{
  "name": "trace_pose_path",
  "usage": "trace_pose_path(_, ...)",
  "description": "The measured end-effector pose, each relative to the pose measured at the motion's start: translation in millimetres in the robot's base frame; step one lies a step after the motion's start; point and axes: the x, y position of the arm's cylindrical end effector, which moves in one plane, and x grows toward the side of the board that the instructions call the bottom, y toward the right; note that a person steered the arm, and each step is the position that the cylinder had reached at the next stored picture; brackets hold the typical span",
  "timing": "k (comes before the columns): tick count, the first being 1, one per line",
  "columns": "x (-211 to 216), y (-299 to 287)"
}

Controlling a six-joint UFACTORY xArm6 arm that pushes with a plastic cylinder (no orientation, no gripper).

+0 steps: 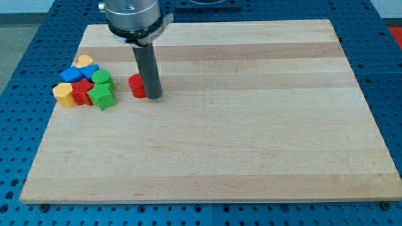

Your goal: Push the red circle to the green circle

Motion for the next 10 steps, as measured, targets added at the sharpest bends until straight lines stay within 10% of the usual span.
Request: trace_pose_path(10, -74.3, -44.4)
